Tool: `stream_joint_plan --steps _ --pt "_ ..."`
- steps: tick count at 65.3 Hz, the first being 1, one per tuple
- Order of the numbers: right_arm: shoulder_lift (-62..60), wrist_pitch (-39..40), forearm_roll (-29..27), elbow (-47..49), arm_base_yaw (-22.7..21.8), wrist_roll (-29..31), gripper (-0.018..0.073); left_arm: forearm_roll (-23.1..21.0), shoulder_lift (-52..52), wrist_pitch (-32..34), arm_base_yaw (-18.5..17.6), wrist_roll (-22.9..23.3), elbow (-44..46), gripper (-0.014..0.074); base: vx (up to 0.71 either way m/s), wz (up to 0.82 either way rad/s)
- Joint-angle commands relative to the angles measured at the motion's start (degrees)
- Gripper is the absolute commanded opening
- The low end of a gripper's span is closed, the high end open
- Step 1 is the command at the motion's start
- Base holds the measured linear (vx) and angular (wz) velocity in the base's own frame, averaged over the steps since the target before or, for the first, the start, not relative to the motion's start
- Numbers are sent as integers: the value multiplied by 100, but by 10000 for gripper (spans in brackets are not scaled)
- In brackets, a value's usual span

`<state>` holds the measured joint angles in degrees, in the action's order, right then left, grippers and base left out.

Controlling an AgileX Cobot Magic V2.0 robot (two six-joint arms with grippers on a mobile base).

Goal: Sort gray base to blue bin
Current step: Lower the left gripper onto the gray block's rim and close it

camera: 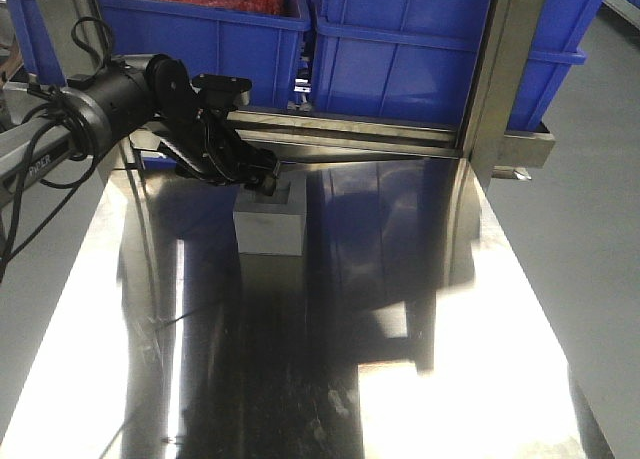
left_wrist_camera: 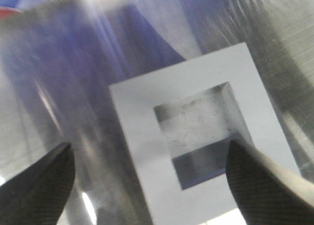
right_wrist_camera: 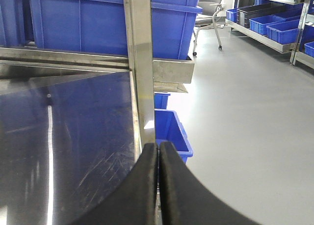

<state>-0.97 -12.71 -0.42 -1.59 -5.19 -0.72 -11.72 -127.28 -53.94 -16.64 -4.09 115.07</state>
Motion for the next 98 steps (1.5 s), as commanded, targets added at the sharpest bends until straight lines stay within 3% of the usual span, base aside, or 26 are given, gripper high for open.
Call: stream_joint_plan --steps 1,36,55,98 --pt "-10 423 42 -12 2 72 -5 -131 328 191 -33 52 185 606 0 0" --pt "-10 423 42 -12 2 72 -5 -131 59 166 -33 52 185 606 0 0" --pt "-10 423 42 -12 2 72 -5 -127 59 111 -33 52 185 565 0 0" --pt "-10 423 42 -12 2 72 -5 -127 64 -62 -33 37 185 167 0 0"
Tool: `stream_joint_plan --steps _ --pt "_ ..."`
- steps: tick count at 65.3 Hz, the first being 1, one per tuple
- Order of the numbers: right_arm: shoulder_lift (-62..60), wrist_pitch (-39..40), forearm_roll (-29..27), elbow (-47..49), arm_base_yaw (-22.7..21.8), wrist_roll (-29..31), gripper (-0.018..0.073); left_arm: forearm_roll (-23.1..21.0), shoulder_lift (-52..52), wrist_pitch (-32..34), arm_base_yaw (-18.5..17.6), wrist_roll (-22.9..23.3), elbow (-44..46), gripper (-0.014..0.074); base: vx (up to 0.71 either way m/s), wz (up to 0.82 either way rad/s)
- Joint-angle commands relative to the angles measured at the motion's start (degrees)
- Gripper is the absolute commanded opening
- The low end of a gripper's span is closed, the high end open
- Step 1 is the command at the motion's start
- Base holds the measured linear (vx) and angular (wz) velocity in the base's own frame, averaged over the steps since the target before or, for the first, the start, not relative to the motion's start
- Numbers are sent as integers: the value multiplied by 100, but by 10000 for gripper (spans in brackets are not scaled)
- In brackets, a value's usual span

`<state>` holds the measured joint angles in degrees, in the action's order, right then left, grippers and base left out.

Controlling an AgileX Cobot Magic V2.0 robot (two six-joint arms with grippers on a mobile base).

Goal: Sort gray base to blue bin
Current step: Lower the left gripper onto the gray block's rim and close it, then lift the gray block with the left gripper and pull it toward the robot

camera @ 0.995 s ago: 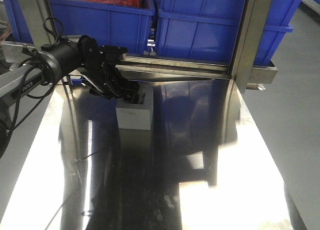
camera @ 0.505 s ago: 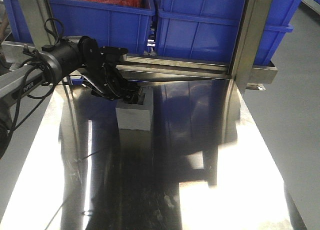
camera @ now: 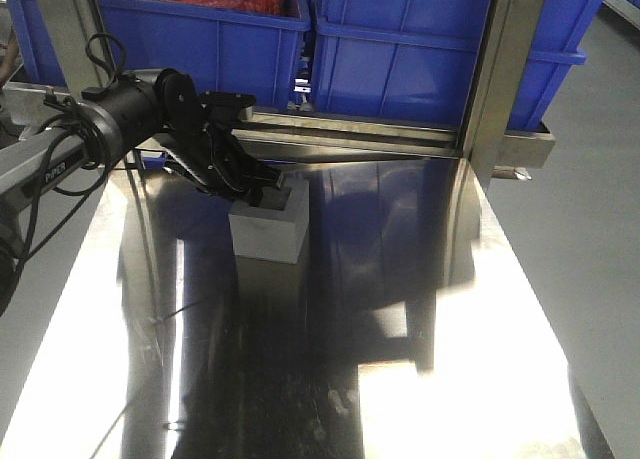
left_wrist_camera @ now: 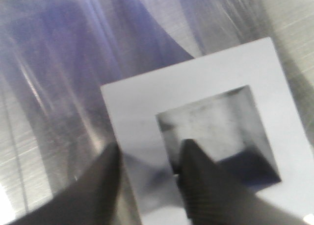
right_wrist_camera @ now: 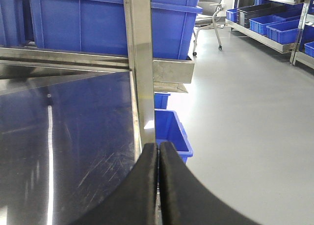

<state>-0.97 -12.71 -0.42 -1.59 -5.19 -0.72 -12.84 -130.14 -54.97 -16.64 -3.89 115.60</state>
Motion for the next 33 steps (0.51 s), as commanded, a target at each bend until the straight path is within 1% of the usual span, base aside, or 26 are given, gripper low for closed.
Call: stream_joint_plan --steps 1,17,22,33 --pt "-10 423 42 -12 2 72 -5 -15 355 42 -33 16 132 160 0 0" --pt "-10 423 42 -12 2 72 -5 -15 394 44 -33 16 132 79 0 0" --pt "-10 423 42 -12 2 72 -5 -34 424 133 -33 16 132 59 0 0" --pt "-10 423 42 -12 2 72 -5 -407 610 543 -33 16 132 36 0 0"
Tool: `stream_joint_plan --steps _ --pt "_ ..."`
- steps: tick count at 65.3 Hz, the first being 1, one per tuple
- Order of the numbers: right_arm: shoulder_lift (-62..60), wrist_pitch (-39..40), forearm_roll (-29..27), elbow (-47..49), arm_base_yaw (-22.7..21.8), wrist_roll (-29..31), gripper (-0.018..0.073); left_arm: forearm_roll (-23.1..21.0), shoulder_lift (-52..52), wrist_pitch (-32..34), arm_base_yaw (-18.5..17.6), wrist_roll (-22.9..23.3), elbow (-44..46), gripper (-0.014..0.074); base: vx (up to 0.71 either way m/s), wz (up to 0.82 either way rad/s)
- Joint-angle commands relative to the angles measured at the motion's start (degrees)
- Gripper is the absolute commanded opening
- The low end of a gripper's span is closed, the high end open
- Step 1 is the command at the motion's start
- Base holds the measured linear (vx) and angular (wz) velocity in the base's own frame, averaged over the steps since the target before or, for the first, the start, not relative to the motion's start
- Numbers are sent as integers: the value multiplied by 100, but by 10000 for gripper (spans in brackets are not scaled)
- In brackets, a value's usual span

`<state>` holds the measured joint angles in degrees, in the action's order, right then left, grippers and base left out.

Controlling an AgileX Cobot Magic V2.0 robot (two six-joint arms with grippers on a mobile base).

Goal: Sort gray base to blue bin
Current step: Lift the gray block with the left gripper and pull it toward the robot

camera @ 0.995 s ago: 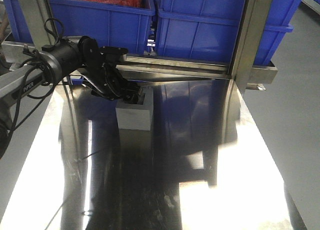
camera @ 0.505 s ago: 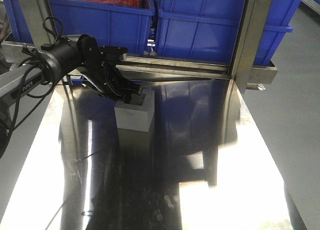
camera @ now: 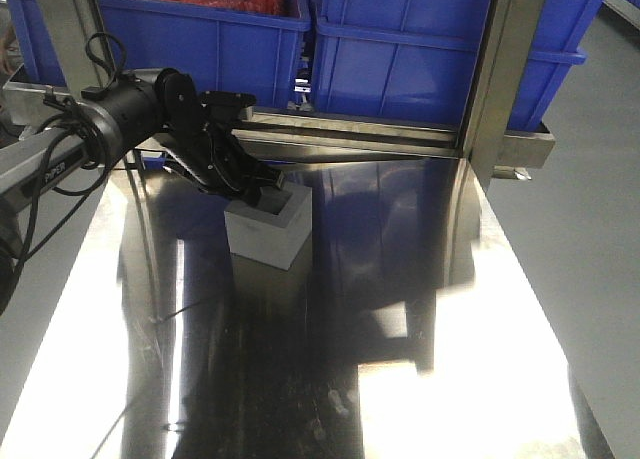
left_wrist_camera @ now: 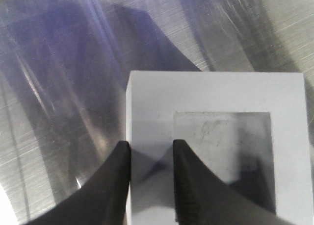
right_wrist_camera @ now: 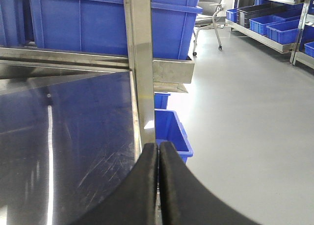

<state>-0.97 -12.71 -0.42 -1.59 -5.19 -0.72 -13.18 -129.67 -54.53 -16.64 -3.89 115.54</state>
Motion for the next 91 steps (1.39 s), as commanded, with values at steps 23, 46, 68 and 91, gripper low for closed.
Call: stream_joint_plan --steps 23,46,68,91 --pt "-10 423 42 -12 2 72 -5 -260 1484 1551 -33 16 109 37 0 0" --pt "-10 423 42 -12 2 72 -5 -181 2337 1677 -33 -184 109 38 0 0" --pt "-10 423 42 -12 2 72 -5 -81 2880 1721 -33 -387 -35 38 0 0" --pt "-10 423 42 -12 2 72 -5 -81 4632 3330 -33 -437 -2774 38 0 0"
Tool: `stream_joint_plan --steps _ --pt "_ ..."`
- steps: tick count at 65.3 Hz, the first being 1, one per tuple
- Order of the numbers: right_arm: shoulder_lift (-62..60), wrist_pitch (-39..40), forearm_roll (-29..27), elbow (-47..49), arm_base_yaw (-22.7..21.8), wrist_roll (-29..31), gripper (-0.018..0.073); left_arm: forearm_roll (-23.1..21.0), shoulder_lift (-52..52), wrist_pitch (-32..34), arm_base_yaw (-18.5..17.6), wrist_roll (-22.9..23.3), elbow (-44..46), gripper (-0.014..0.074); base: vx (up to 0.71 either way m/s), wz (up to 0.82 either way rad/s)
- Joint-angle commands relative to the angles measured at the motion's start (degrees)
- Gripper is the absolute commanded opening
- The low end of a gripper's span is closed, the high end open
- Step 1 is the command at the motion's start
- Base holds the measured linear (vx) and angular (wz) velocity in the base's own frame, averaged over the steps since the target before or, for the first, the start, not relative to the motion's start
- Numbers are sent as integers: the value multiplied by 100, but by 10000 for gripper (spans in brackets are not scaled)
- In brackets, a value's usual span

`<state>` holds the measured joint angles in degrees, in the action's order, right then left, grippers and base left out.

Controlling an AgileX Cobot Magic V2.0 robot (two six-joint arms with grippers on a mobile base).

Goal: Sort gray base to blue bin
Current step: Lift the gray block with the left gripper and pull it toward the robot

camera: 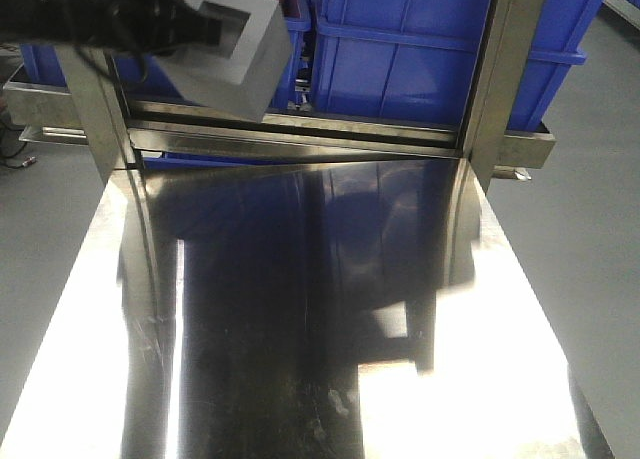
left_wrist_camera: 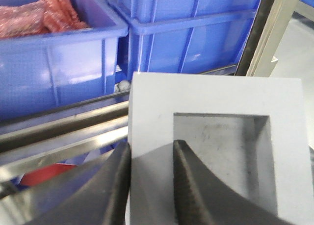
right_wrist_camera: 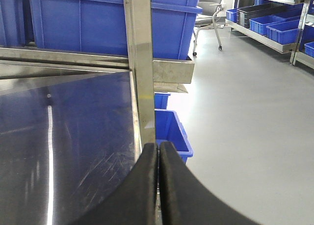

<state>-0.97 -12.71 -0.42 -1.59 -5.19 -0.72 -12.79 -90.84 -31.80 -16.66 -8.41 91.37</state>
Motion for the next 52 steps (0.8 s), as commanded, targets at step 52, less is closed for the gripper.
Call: stream_joint_plan --steps 52 --pt "-10 423 42 -12 2 72 -5 -126 5670 2539 -31 14 -5058 38 0 0"
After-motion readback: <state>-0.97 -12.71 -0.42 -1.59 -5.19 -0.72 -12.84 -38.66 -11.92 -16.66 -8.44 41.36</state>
